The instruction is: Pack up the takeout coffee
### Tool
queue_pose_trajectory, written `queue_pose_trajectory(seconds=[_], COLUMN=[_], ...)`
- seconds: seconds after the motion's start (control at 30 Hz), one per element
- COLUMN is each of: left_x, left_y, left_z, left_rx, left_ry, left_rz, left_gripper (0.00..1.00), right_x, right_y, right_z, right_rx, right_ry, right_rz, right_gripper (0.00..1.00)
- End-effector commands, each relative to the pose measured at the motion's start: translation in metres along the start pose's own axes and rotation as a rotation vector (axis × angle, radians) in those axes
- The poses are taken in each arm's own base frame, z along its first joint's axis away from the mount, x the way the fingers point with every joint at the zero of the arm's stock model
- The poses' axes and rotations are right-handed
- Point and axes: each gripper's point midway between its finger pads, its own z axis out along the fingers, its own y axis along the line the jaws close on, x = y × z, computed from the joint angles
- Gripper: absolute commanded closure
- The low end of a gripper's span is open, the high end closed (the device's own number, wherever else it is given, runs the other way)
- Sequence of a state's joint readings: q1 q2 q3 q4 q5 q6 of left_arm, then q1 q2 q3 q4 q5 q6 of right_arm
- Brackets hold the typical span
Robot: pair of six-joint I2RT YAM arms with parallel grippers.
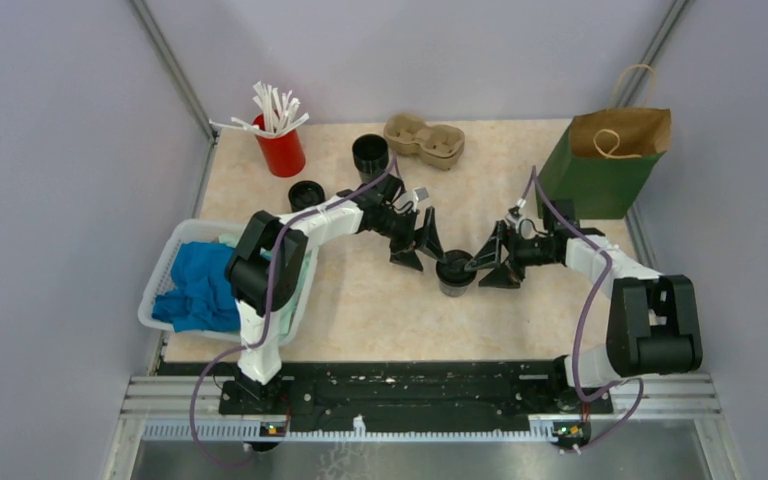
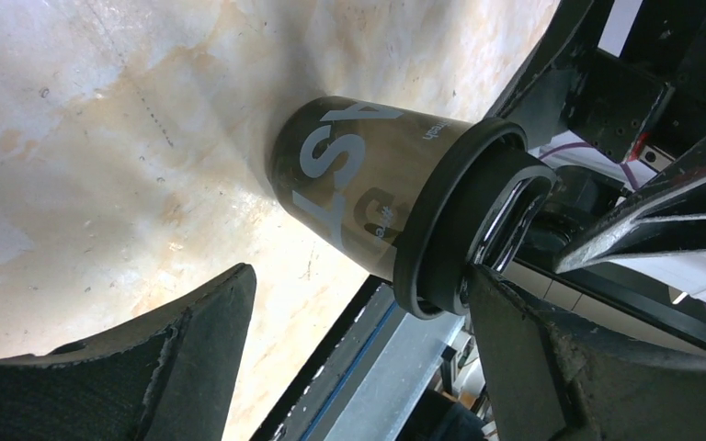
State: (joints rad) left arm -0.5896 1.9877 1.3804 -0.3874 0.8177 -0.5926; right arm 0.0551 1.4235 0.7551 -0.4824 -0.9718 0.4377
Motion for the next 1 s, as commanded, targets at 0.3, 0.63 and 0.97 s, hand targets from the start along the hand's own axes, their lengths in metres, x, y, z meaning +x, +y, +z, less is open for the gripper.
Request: queue_pose_trajectory(seconds=[0.3, 0.63, 0.97], left_x=[0.037, 0.026, 0.029], left_y=[0.07, 0.075, 0.065], left_z=[0.02, 0.009, 0.008], left_rx=[-0.21, -0.293, -0.258], left_ry=[0.023, -0.022, -0.016], left_rz=[-0.034, 0.056, 0.039], left_gripper=[0.31, 0.32, 0.31], right_x=[0.001, -0.015, 0.021], right_y=[-0.035, -0.015, 0.035], right_z=[0.037, 0.017, 0.002], right_rx=[-0.026, 0.086, -0.014], right_ry=[0.017, 0.009, 0.085], right_rz=[0.114, -0.013, -0.007], right_gripper=[0.49, 0.39, 0.29])
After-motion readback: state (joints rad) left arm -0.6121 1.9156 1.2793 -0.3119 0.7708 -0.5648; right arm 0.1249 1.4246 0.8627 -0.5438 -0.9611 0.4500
